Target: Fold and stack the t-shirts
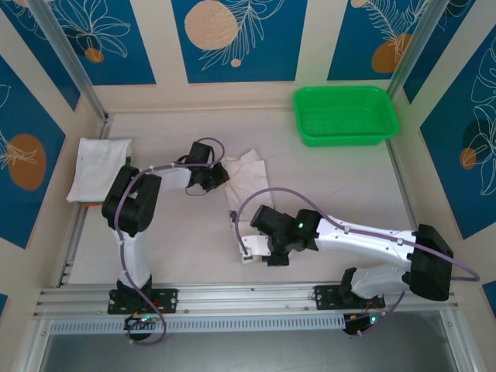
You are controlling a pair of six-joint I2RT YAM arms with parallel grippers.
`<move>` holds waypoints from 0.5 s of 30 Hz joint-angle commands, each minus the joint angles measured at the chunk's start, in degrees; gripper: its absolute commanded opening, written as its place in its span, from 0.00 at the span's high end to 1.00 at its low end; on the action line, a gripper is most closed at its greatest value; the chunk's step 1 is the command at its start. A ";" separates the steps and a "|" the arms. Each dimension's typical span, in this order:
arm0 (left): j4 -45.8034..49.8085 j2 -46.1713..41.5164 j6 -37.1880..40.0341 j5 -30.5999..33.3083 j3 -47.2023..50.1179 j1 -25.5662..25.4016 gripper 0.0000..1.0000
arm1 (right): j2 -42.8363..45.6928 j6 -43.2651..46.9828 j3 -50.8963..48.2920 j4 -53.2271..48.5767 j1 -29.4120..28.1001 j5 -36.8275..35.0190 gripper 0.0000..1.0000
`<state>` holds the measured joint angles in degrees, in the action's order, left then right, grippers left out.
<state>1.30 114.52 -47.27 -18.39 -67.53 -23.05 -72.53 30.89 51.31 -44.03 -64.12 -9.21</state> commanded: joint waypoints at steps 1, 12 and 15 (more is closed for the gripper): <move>1.03 1.68 0.51 -1.86 -1.22 -0.75 1.00 | 1.83 0.27 3.39 -3.42 0.10 1.21 1.00; 4.61 -0.26 6.05 -7.18 0.89 -2.88 1.00 | -2.91 10.93 13.99 -5.65 5.75 1.08 1.00; 4.85 -0.82 7.48 -7.21 1.57 -2.63 1.00 | -7.91 15.58 17.75 -4.40 9.90 -0.46 1.00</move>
<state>3.18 114.83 -42.65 -23.62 -67.79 -25.63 -76.73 39.75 65.63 -49.45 -57.25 -8.82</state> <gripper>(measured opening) 0.046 0.069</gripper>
